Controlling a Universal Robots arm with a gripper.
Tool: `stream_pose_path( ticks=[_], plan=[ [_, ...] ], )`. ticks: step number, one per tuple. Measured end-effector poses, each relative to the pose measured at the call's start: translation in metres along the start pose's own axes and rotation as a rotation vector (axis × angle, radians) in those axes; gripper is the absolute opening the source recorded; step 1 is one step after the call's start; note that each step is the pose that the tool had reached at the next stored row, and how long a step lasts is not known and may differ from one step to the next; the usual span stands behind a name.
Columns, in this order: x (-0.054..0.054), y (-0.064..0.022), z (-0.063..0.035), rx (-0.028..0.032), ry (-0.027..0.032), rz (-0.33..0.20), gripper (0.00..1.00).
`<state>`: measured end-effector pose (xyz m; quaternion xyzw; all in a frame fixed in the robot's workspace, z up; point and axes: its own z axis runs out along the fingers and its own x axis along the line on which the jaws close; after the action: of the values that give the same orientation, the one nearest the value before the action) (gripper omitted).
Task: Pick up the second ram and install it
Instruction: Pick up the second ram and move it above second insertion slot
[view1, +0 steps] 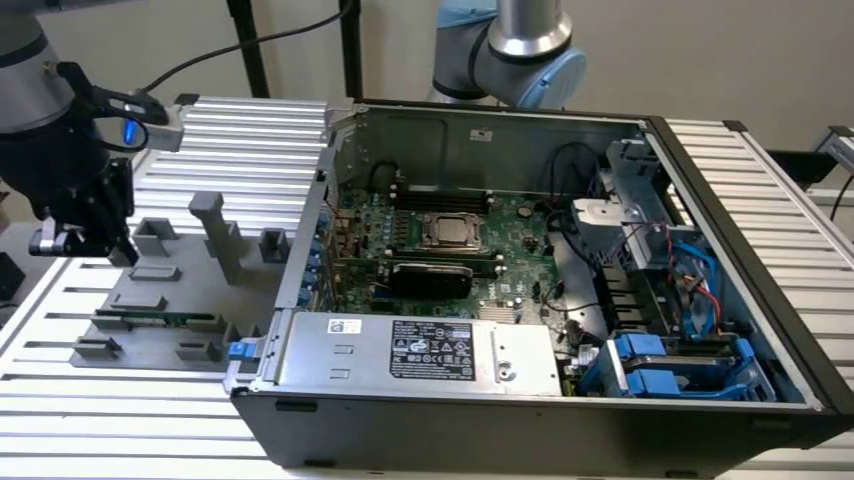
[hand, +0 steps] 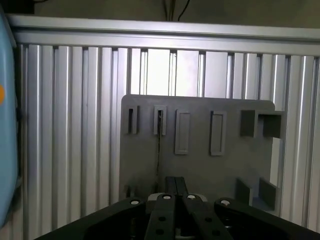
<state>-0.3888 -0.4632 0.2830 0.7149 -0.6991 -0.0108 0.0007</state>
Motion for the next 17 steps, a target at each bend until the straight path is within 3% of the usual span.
stream_pose_path(
  ticks=[11,16,17],
  plan=[
    [0.001,-0.0060,0.0188,0.0002,0.0019,-0.002,0.12],
    [0.004,-0.0077,0.0278,0.0003,0.0018,-0.003,0.36],
    [0.005,-0.0082,0.0295,0.0002,0.0019,-0.004,0.36]
  ],
)
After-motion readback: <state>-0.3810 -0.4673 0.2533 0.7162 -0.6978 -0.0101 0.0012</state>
